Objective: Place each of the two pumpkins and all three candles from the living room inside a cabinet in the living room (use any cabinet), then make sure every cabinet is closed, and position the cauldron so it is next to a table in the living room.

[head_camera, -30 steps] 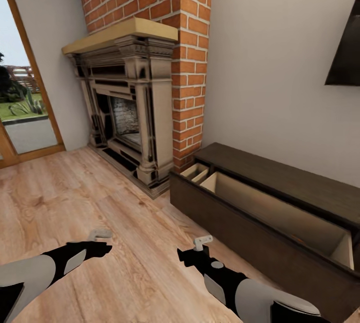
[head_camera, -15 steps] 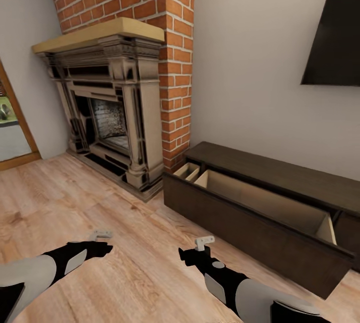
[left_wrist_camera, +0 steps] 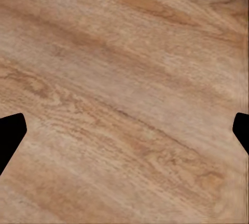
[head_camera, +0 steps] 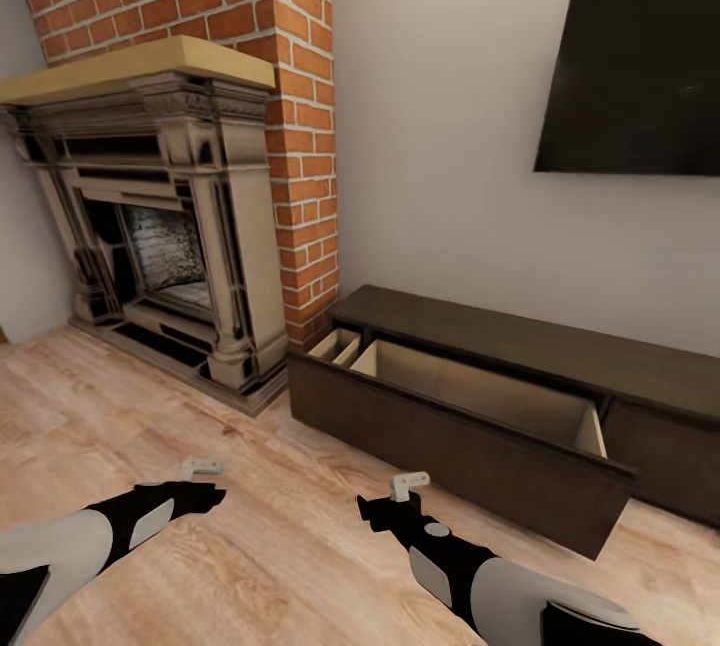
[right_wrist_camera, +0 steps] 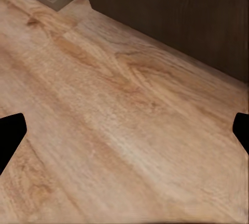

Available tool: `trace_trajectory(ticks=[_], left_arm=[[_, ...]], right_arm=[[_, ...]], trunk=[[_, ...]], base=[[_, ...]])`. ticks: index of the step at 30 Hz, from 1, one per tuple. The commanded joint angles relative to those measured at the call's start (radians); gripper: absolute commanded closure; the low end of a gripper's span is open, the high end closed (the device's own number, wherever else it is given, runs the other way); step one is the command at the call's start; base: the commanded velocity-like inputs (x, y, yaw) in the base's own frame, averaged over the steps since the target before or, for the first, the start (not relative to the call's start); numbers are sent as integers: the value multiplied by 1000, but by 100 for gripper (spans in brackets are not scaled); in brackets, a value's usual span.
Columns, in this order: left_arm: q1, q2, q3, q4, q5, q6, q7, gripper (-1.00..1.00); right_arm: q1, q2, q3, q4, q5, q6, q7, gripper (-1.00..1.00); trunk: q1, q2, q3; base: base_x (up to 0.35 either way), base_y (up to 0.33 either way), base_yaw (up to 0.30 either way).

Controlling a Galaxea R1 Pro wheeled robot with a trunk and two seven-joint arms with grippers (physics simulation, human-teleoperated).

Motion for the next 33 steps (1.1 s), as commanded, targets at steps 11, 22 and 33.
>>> trace_trajectory(ticks=[11, 22, 33], left_arm=[[-1, -2, -6, -3, 9, -2, -1, -100], [-1, -5, -6, -11, -23, -1, -3, -100], [-1, -9, -6, -12, -67, -2, -5, -100]], right_arm=[[-1, 1, 7, 3, -52, -6, 3, -100], [-1, 1, 7, 5, -123, -7, 4, -100], [-1, 1, 5, 5, -125, -8, 3, -100]], trunk=[[0, 0, 10], [0, 0, 21], [0, 0, 24]], base=[[0, 0, -270], [-31, 11, -260], [-154, 260, -111]])
